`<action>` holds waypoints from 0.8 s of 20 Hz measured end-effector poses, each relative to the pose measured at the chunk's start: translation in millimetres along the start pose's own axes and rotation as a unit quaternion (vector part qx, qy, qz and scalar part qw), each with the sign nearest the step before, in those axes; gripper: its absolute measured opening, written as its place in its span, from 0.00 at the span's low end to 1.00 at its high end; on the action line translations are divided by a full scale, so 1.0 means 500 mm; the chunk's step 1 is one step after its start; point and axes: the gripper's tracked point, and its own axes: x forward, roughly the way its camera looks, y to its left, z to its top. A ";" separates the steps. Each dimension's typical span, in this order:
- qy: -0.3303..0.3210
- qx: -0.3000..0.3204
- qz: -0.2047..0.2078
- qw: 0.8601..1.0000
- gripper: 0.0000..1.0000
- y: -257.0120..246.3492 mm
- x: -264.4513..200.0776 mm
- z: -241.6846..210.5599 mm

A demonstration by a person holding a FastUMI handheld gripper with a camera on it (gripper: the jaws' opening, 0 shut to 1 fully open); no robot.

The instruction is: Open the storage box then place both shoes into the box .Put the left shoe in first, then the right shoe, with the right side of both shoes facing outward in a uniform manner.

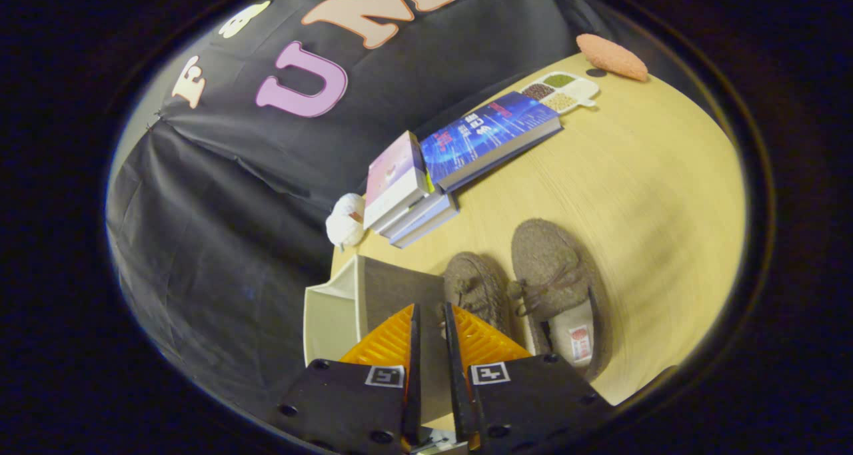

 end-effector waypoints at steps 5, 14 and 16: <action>0.039 0.000 -0.033 0.999 0.22 -0.058 0.022 -0.069; 0.064 -0.018 -0.086 0.994 0.32 -0.113 0.054 -0.119; 0.065 -0.021 -0.100 0.993 0.31 -0.125 0.060 -0.121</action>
